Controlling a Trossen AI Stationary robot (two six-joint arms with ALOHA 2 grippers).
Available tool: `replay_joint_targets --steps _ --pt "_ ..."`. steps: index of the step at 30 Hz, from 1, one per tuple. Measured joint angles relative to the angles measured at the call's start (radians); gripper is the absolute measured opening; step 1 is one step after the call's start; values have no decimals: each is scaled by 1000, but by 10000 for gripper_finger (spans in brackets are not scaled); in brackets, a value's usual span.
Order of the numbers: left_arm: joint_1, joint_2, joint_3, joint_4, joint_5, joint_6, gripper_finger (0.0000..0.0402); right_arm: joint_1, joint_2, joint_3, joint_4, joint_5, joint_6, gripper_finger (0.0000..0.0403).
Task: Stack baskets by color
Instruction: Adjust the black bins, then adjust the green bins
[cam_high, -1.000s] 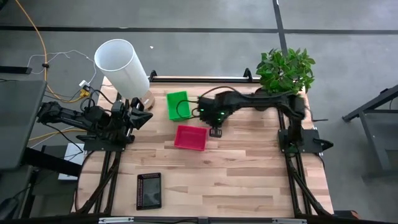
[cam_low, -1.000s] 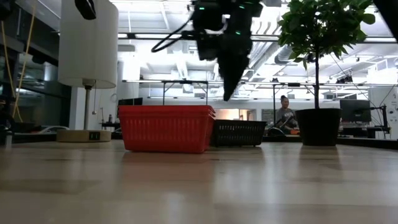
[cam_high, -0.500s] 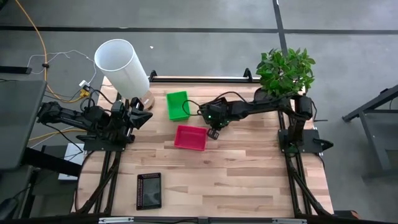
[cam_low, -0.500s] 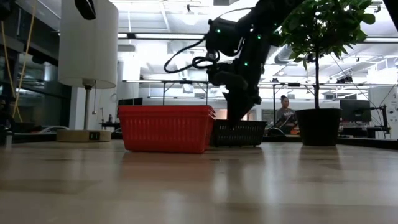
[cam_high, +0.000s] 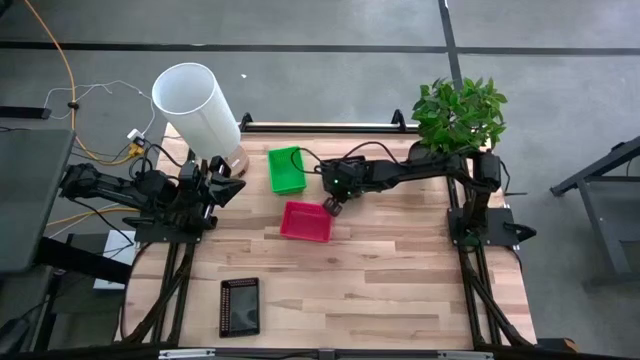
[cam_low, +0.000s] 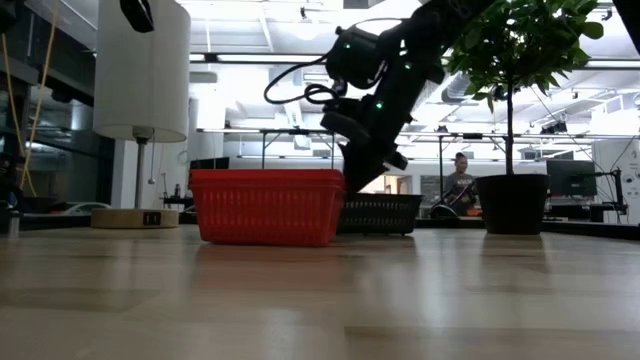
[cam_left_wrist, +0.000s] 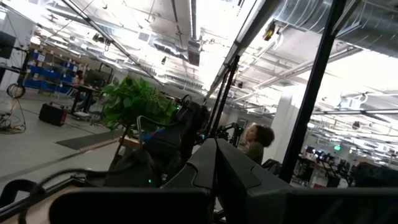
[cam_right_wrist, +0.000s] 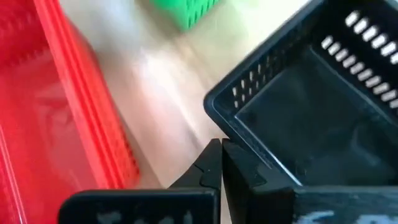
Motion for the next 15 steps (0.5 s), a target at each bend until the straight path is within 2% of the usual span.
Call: replay_joint_targets --steps 5,9,12,15 --pt "0 0 0 0 0 0 0 -15 -5 0 55 -1 -17 0" --pt "0 0 0 -14 -2 2 0 -17 -63 0 59 0 -50 0" --pt "0 10 2 -78 -78 -51 0 -11 -133 0 32 1 -93 0" --pt "2 69 39 -237 -150 -137 0 4 -203 0 -16 8 -119 0"
